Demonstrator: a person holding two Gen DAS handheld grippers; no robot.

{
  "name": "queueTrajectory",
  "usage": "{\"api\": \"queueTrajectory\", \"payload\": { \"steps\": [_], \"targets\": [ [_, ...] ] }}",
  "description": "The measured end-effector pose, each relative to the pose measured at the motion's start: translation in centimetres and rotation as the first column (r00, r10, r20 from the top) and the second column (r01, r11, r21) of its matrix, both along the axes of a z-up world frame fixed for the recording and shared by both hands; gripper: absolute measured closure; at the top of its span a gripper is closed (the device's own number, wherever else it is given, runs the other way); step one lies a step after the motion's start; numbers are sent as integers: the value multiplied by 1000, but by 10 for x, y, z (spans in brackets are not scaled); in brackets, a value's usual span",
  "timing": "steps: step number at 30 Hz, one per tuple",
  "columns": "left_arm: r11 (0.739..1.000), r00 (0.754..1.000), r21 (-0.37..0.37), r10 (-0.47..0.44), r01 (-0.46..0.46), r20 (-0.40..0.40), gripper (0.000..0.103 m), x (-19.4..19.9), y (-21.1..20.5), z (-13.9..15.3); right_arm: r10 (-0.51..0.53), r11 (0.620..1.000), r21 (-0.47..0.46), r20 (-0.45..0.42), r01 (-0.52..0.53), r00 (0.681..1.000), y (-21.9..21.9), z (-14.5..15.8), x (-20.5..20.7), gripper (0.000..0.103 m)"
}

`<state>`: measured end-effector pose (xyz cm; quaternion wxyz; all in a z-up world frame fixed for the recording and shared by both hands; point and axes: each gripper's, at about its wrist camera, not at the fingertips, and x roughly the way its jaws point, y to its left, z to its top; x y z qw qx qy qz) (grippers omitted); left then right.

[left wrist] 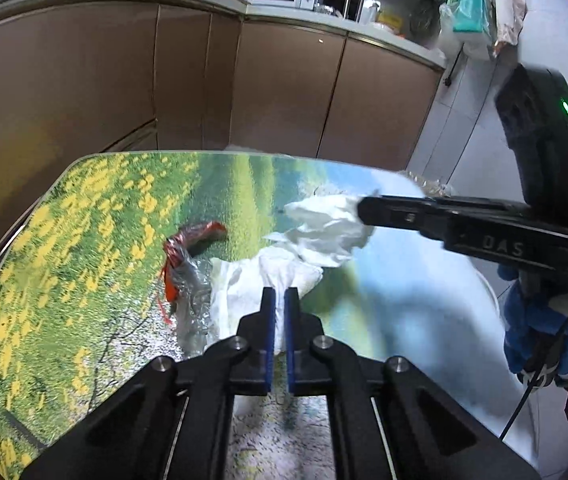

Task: Collect trash
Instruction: 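Grasp the white tissue with the left gripper while the right grasps another tissue, then carry both white tissues to the bin and open both grippers over it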

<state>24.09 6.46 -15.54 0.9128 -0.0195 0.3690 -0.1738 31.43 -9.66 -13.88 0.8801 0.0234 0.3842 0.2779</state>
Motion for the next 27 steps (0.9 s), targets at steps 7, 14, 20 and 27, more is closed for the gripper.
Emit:
{"api": "queueTrajectory", "payload": {
  "steps": [7, 14, 20, 27],
  "targets": [
    [1000, 999, -8, 17, -17, 43, 100, -32, -2, 36, -23, 1000, 16, 63, 22, 998, -27, 31, -38, 98],
    [1000, 996, 16, -25, 24, 88, 100, -52, -31, 67, -92, 995, 39, 105, 89, 990, -76, 51, -74, 98],
    [991, 986, 15, -134, 134, 97, 100, -52, -96, 78, -216, 976, 29, 113, 214, 970, -145, 52, -97, 98],
    [948, 946, -1, -317, 318, 61, 100, -36, -213, 74, -430, 901, -18, 90, 433, 898, -251, 35, -116, 98]
  ]
}}
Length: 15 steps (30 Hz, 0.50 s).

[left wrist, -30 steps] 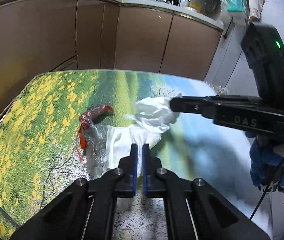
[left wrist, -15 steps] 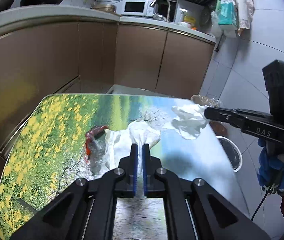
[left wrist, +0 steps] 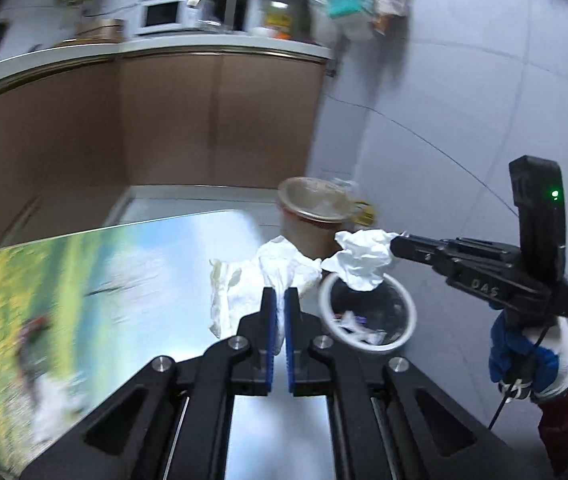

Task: Collect trash
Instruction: 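Carry both white tissues to the bin and open both grippers over it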

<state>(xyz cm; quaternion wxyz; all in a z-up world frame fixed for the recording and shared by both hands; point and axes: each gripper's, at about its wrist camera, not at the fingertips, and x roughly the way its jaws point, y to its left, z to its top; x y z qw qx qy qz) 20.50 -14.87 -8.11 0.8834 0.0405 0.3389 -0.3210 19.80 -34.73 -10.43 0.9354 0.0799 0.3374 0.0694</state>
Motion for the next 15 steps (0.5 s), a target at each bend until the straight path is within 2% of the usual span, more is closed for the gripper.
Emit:
{"api": "queueTrajectory", "payload": {
  "steps": [4, 9, 15],
  "targets": [
    [995, 994, 5, -100, 100, -53, 100, 17, -73, -16, -132, 990, -44, -37, 130, 991, -53, -20, -3, 98],
    [982, 972, -2, -188, 190, -142, 99, 42, -152, -43, -258, 966, -44, -117, 255, 959, -113, -63, 8, 98],
    [973, 953, 13, -221, 229, -209, 99, 67, -218, -78, -329, 944, -50, -189, 325, 925, -156, -112, 21, 97]
  ]
}}
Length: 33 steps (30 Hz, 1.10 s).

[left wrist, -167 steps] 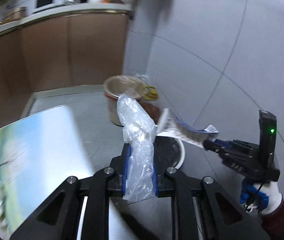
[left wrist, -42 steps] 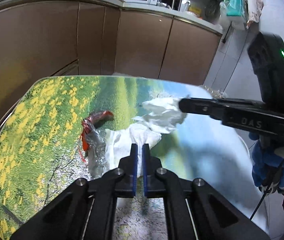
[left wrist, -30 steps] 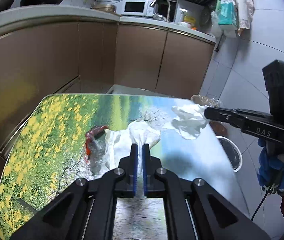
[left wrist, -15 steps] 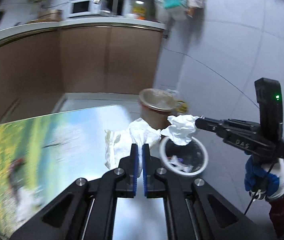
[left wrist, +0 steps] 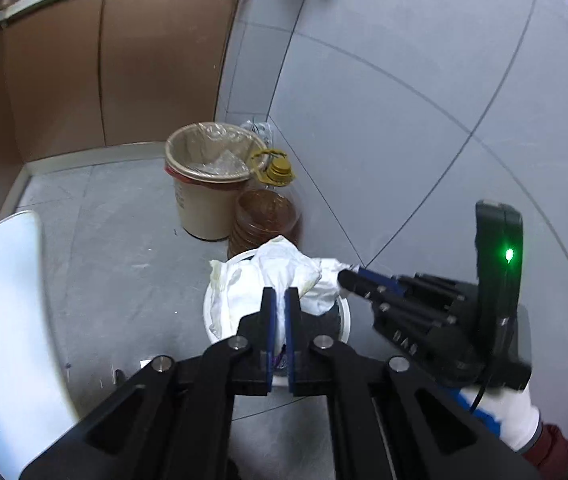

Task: Collect trash
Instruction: 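Carry both white tissues to the bin and open both grippers over it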

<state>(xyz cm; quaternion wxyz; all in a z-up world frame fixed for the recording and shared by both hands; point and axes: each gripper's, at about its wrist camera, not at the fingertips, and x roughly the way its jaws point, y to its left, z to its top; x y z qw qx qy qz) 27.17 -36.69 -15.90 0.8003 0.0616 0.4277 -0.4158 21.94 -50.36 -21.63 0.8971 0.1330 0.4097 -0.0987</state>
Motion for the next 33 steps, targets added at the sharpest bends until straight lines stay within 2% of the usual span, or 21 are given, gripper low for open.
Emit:
{"api": "queueTrajectory", "payload": {
  "steps": [7, 9, 11, 13, 15, 17, 20, 22, 24, 29, 33],
  "targets": [
    [1000, 998, 11, 20, -19, -65, 98, 25, -42, -33, -21, 1000, 3, -37, 21, 999, -25, -39, 21, 94],
    [1000, 996, 9, 24, -24, -84, 98, 30, -48, -38, -27, 1000, -3, -45, 27, 999, -29, -48, 26, 87],
    [999, 994, 13, 31, -30, -101, 98, 37, -55, -46, -32, 999, -6, -50, 31, 998, -31, -51, 28, 72],
    [999, 992, 11, 34, -33, -124, 97, 41, -59, -52, -36, 999, -14, -53, 35, 998, -32, -53, 29, 65],
    [999, 990, 10, 35, -34, -134, 97, 44, -62, -56, -43, 999, -26, -56, 41, 998, -33, -54, 28, 61],
    [999, 989, 10, 35, -34, -143, 96, 45, -63, -57, -54, 998, -37, -57, 51, 997, -34, -53, 26, 53],
    [1000, 990, 11, 28, -26, -141, 96, 44, -65, -57, -63, 997, -50, -60, 60, 996, -33, -49, 21, 52],
    [1000, 989, 7, 21, -20, -144, 89, 41, -64, -54, -70, 996, -65, -62, 66, 996, -31, -45, 18, 49],
    [1000, 990, 1, 30, -30, -137, 62, 40, -63, -51, -75, 994, -82, -63, 70, 995, -28, -40, 14, 47],
    [999, 989, -20, 38, -41, -140, 61, 37, -59, -44, -92, 990, -114, -58, 85, 994, -24, -25, 1, 47],
    [998, 994, -23, 59, -62, -93, 61, 27, -45, -31, -88, 990, -116, -46, 82, 995, -18, -12, -10, 47]
  ]
}}
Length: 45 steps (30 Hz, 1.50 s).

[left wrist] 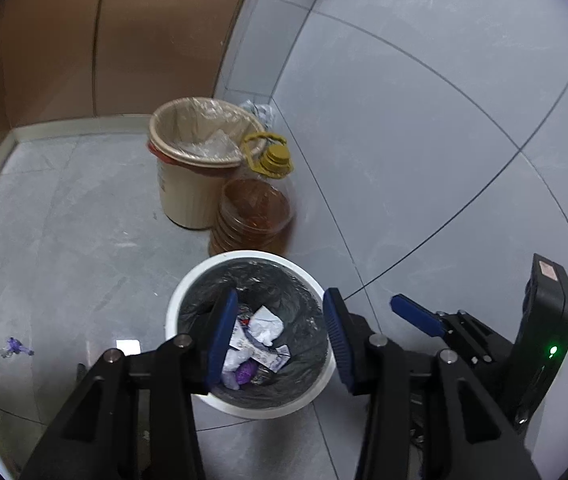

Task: Collect trash
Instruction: 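Carry both white tissues to the bin and open both grippers over it, then return both grippers to the table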

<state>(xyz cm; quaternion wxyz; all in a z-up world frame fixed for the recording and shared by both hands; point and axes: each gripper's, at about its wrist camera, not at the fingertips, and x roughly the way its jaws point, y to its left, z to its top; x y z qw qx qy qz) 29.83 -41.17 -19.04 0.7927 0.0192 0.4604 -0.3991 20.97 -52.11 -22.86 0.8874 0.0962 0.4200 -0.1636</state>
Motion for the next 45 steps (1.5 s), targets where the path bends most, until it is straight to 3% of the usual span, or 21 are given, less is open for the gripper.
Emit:
{"api": "queueTrajectory", "payload": {
  "steps": [7, 20, 32, 39, 45],
  "targets": [
    [994, 978, 29, 99, -106, 185, 61, -38, 55, 39, 69, 997, -20, 58, -68, 996, 38, 37, -22, 47],
    [959, 886, -21, 268, -281, 379, 59, -114, 193, 109, 245, 970, -53, 195, -239, 950, 143, 123, -65, 44],
    [897, 801, -47, 416, -440, 431, 56, -164, 312, 130, 434, 900, -72, 236, -430, 870, 248, 162, -81, 43],
    [857, 763, -68, 489, -511, 422, 56, -181, 368, 132, 516, 856, -88, 229, -510, 826, 297, 169, -87, 43],
    [811, 717, -80, 555, -580, 423, 56, -193, 414, 129, 575, 817, -98, 211, -568, 790, 331, 171, -84, 43]
  ]
}}
